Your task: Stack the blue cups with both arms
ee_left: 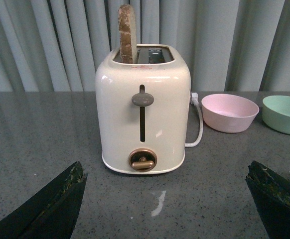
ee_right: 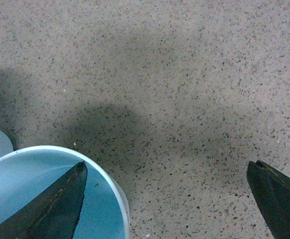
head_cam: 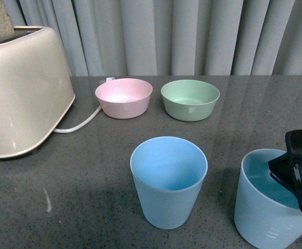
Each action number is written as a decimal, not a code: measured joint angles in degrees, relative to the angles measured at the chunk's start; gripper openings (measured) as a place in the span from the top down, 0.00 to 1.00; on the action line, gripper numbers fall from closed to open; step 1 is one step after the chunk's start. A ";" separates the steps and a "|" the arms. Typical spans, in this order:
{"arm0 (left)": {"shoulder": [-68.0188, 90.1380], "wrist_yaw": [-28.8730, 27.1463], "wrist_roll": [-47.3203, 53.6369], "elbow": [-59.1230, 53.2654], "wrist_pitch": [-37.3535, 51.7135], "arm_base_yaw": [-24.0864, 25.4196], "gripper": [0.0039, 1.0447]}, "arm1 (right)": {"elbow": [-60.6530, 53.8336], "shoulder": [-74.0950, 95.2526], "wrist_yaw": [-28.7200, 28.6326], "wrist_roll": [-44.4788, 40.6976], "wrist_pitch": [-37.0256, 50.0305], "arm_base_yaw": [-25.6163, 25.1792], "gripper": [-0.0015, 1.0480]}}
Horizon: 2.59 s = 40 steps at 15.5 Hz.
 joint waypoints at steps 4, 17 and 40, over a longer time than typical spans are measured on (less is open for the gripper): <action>0.00 0.00 0.00 0.00 0.02 0.00 0.06 | -0.02 -0.02 -0.39 1.84 -1.55 0.74 0.32; 0.00 0.00 0.00 0.00 0.00 0.00 0.06 | 8.00 -10.60 -7.32 3.39 -3.65 -4.04 0.98; 0.00 0.00 0.00 0.00 0.02 0.00 0.06 | 14.10 -1.20 -7.76 0.87 -5.95 13.84 0.98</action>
